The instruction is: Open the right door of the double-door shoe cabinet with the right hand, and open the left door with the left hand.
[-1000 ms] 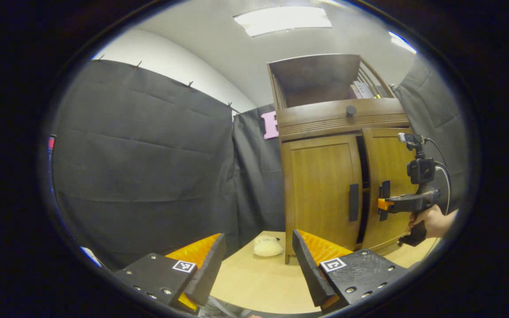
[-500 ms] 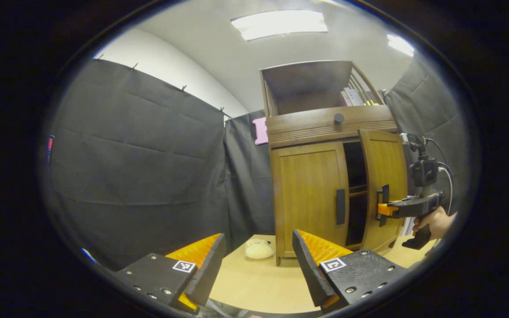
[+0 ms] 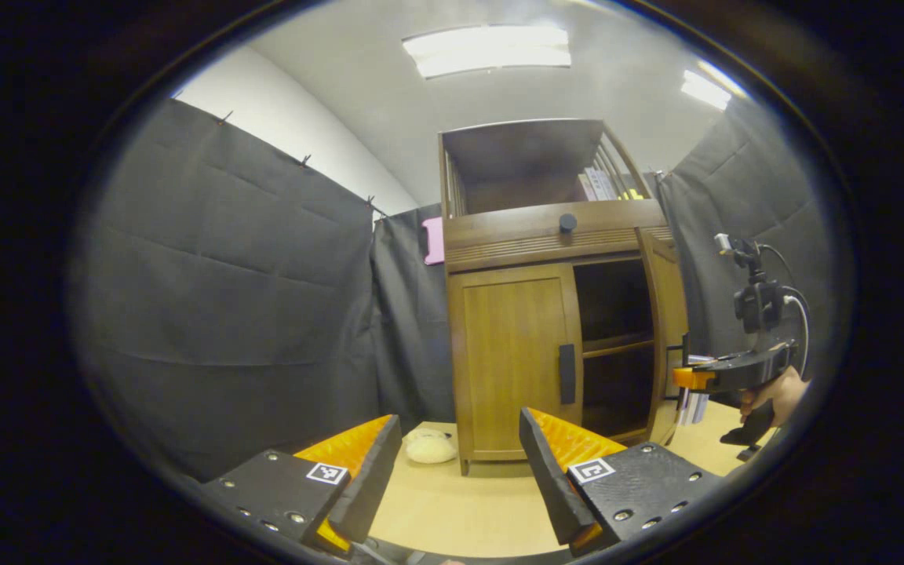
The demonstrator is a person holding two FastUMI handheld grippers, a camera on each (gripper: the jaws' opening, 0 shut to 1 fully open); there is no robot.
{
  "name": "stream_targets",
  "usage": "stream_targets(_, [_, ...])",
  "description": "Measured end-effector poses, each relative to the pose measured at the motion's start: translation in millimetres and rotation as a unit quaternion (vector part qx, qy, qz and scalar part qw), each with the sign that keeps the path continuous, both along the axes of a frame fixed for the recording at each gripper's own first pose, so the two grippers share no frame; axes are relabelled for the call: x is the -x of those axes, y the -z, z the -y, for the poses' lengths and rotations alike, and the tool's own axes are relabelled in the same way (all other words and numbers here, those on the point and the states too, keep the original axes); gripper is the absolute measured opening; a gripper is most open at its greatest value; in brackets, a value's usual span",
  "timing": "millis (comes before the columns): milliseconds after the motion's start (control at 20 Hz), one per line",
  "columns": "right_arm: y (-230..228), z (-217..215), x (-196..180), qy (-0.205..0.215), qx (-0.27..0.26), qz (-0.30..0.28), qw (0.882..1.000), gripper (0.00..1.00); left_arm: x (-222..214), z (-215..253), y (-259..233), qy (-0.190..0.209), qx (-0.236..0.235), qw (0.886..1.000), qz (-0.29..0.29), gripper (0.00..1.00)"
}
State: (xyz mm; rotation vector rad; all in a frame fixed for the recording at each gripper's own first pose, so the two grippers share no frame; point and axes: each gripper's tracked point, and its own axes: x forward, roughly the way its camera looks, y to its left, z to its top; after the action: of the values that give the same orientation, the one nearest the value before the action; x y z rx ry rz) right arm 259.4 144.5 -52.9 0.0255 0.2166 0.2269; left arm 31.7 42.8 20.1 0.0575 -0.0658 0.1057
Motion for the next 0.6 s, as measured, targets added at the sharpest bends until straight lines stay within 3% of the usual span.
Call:
stream_targets(100, [-0.7, 11.6, 5.2, 0.009, -0.001, 0.000, 1.000, 0.19, -2.2, 2.3, 2.0, 0.009, 0.002, 1.000, 0.002, 0.86])
stream_targets(600, [-5.4, 67.7, 25.0, 0.055, 0.007, -0.003, 0.998, 0.18, -7.3, 7.9, 6.1, 0.039, 0.020, 0.999, 0.006, 0.86])
